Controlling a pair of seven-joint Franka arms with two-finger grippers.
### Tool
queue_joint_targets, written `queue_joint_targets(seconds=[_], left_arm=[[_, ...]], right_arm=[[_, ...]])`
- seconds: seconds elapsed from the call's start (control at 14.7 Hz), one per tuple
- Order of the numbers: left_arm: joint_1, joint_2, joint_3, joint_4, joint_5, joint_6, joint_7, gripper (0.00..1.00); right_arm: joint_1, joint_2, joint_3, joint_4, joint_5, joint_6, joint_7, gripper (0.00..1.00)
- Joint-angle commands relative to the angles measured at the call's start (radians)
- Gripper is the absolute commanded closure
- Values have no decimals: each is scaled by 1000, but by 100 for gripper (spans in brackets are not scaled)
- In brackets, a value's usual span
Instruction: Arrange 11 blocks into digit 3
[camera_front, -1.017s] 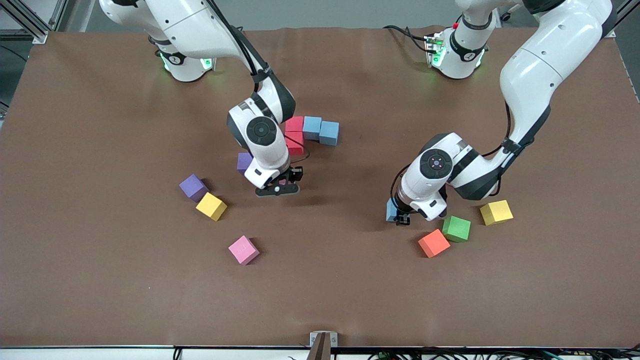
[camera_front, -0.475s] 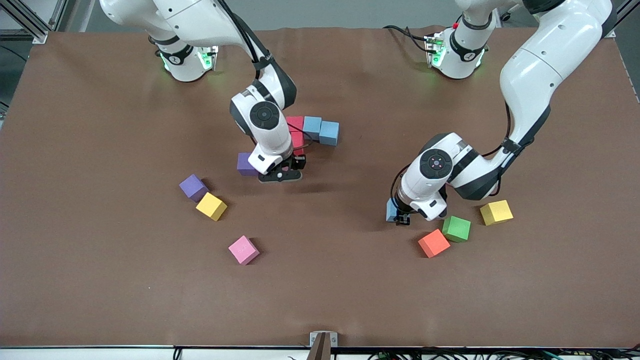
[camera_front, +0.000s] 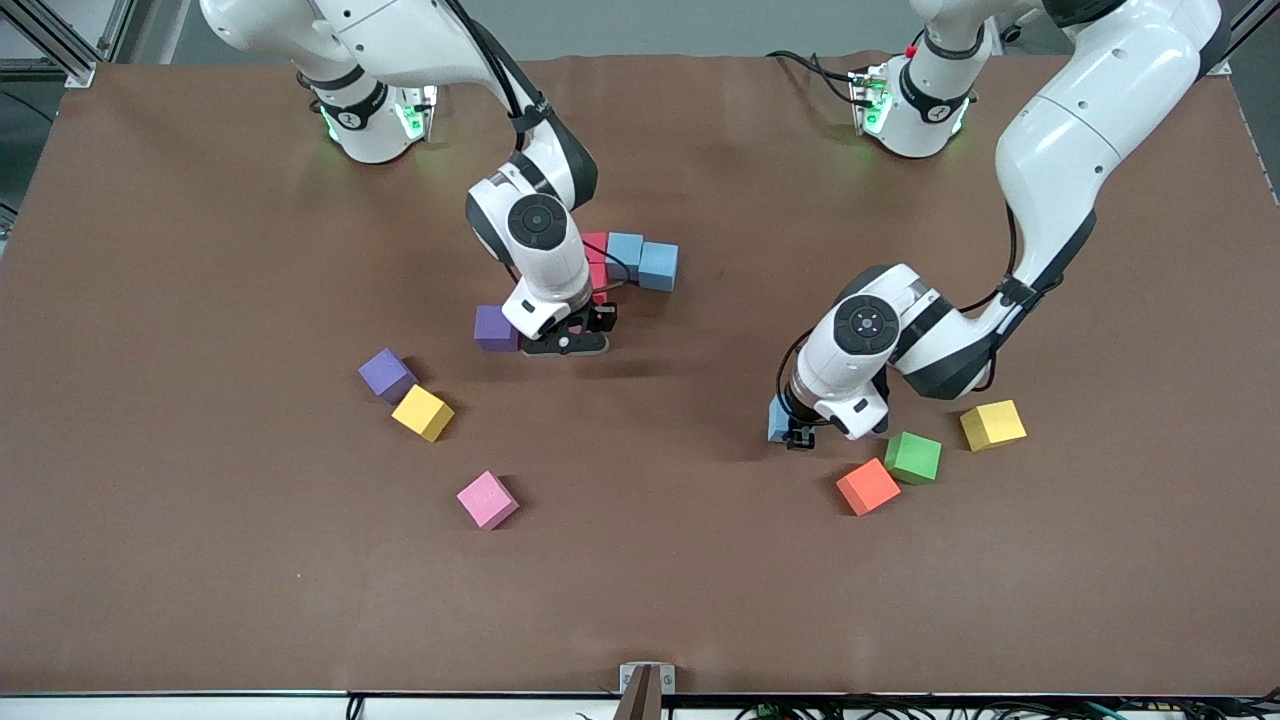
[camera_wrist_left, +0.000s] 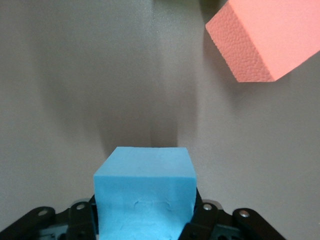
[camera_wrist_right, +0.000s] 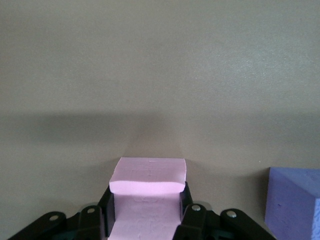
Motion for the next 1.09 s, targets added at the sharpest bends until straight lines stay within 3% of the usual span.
queue_joint_targets(seconds=[0.0,1.02], left_arm=[[-13,15,8,26,8,4,15,45],[-14,21,19,28,9,4,15,45]], right_arm=[[22,-18,0,-53,17,10,26,96],[38,-36,0,-74,15,-1,59,95]])
